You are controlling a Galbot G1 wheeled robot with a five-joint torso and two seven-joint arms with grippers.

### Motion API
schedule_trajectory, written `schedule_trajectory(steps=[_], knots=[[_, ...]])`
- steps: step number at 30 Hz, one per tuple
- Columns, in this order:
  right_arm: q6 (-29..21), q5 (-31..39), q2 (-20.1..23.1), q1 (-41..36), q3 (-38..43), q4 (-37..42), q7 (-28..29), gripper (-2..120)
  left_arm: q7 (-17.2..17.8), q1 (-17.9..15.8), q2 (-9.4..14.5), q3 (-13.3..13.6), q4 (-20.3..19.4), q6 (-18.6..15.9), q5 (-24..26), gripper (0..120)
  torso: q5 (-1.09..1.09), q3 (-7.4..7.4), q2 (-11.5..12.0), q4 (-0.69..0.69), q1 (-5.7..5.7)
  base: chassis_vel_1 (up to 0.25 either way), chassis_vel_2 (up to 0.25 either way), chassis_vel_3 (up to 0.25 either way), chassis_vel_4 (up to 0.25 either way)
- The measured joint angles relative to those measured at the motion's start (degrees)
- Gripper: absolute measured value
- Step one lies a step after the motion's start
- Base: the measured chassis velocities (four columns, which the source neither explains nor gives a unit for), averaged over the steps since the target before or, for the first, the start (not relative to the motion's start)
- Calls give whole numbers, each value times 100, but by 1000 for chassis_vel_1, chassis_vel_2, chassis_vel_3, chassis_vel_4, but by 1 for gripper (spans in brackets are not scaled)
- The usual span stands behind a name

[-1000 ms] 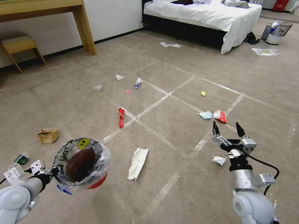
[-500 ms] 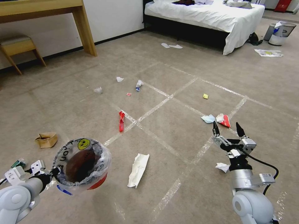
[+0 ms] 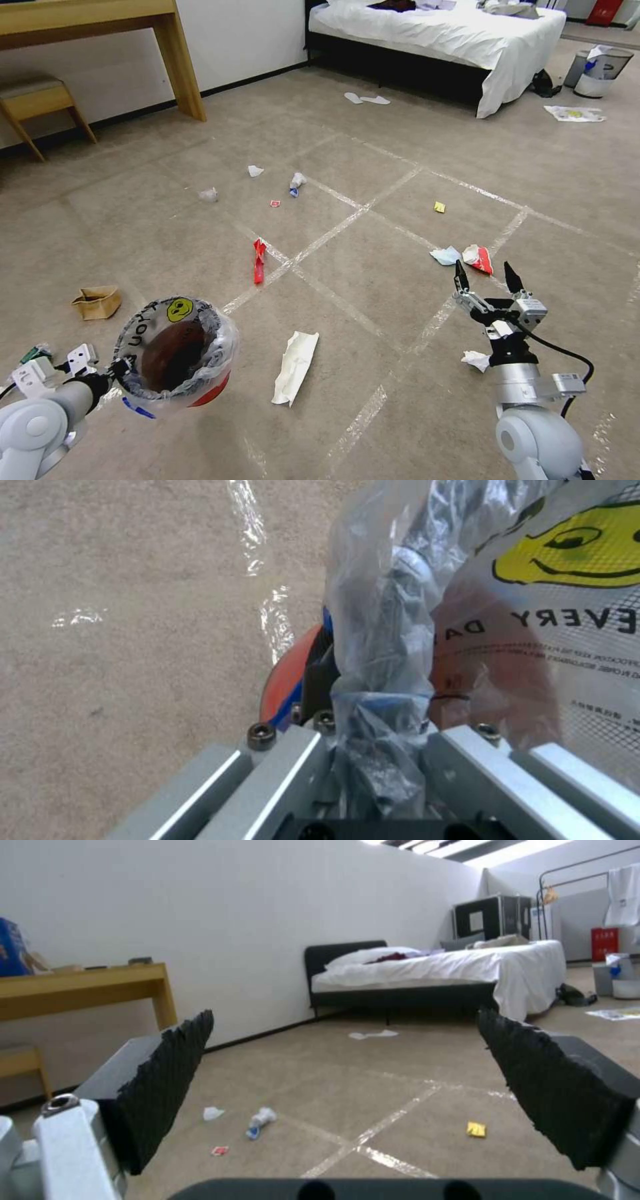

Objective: Pick up the trash bin and place the garbage on the floor into it.

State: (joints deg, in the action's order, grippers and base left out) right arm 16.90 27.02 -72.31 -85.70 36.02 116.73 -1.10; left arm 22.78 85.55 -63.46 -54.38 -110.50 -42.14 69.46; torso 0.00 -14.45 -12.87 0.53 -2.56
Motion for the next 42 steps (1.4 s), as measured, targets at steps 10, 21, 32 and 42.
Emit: schedule_trajectory(steps=[10,21,32,42], knots=[[-441,67,62,176,-242,-11,370,100,-7,-51,42,-10,49,0,-6,0,0,0,0,1,0,0,0,0,0],[-1854,1236,151,733,-1206,-138,1303,100,-24,-39,69,-46,77,1,-61,0,-1,0,0,-2,0,0,0,0,0],[-3967,3663,-290,2016,-2716,-1379,3534,100,12,85,56,-60,66,35,-161,0,-1,0,0,-2,0,0,0,0,0],[-4414,4492,-944,3063,-3423,-3362,4083,100,23,209,-81,-159,23,73,-274,0,-1,-1,0,0,-1,0,0,0,0]])
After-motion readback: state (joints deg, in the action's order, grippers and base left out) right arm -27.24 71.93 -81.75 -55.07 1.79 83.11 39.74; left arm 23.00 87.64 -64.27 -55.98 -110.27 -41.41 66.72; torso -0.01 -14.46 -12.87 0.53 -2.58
